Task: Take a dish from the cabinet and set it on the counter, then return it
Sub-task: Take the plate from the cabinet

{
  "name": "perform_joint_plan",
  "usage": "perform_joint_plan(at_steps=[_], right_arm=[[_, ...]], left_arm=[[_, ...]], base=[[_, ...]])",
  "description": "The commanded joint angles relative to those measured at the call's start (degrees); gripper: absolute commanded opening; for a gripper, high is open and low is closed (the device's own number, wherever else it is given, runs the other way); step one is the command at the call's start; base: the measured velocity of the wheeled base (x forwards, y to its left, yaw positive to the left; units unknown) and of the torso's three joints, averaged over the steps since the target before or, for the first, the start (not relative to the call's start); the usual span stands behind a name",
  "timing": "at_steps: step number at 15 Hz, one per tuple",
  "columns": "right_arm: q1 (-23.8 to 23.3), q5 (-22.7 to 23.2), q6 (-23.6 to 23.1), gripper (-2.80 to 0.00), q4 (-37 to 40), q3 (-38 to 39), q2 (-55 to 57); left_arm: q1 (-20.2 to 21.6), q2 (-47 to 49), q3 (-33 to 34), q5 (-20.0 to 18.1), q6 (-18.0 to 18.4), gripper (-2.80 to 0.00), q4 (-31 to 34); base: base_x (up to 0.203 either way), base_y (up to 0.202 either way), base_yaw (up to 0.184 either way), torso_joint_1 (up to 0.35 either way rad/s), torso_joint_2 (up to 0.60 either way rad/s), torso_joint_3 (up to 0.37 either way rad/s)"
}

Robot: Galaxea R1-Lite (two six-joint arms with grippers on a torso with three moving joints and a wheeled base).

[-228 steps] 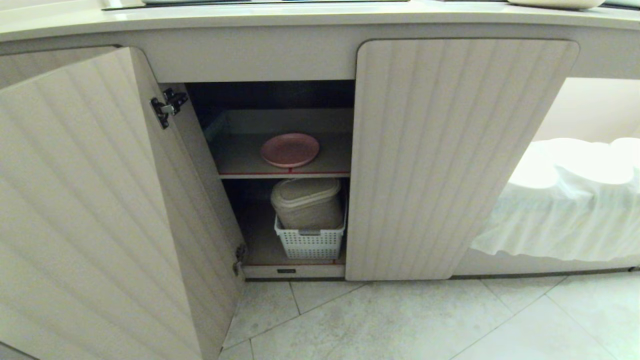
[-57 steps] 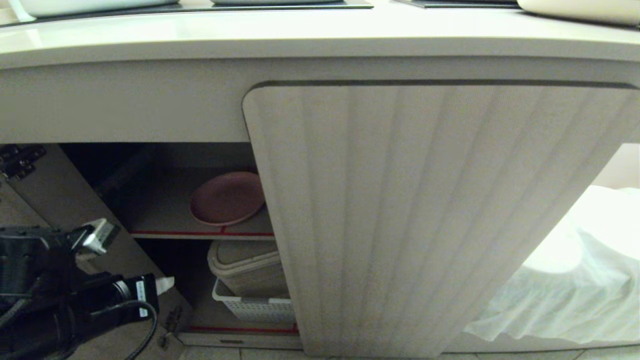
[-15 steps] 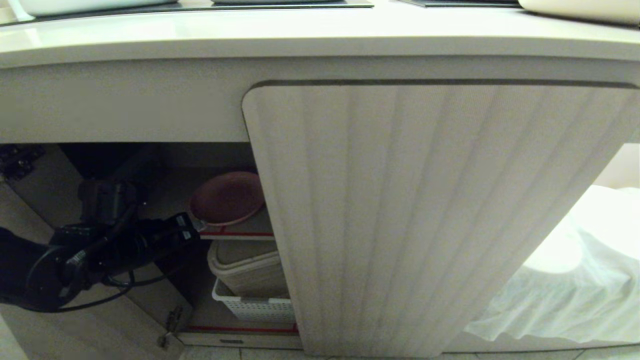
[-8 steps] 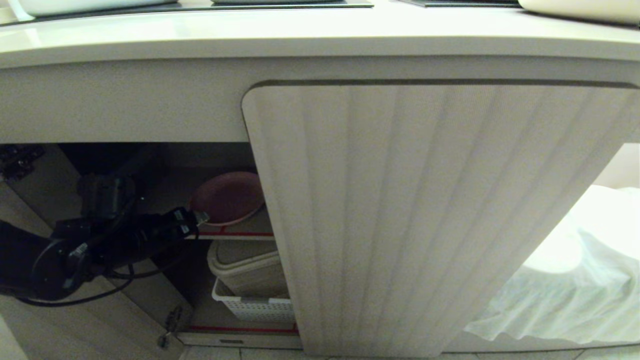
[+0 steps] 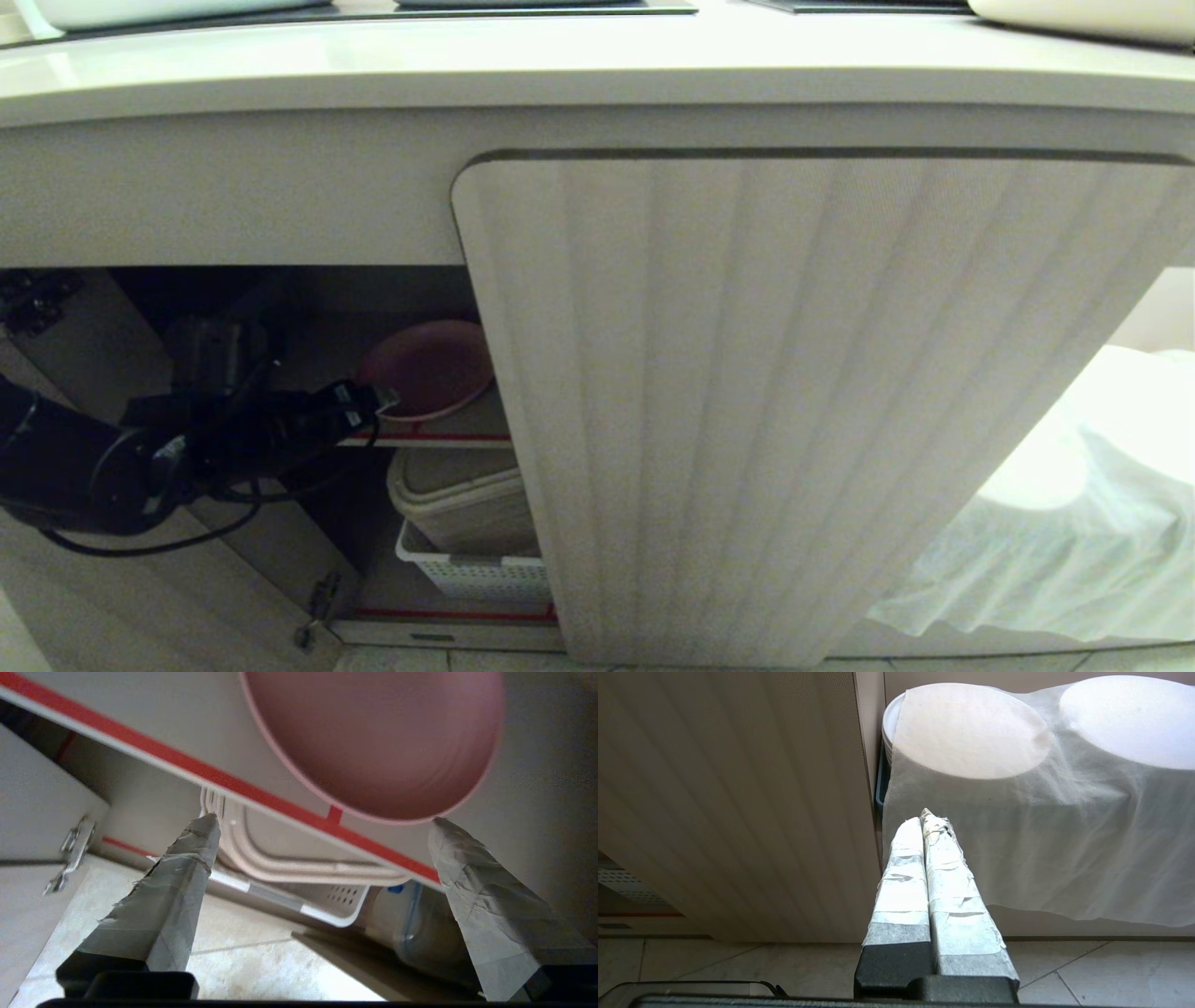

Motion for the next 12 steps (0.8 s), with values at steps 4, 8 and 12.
perform_joint_plan(at_steps=[4, 8, 12], right_arm=[[-0.01, -0.02, 0.02, -2.8, -0.04, 0.0, 0.0], [-0.01, -0.02, 0.02, -2.8, -0.04, 0.0, 0.0], [-0.01, -0.02, 0.02, -2.8, -0.04, 0.0, 0.0]], left_arm=[[0.91, 2.54, -3.26, -0.11, -0.35, 0.0, 4.08], [2.61, 3.57, -6.02, -1.49, -0.27, 0.0, 5.33], [3.34, 3.82, -7.09, -2.43, -0.27, 0.0, 6.99]], base=[[0.0, 0.0, 0.0, 0.0, 0.0, 0.0], [0.0, 0.0, 0.0, 0.0, 0.0, 0.0], [0.0, 0.0, 0.0, 0.0, 0.0, 0.0]])
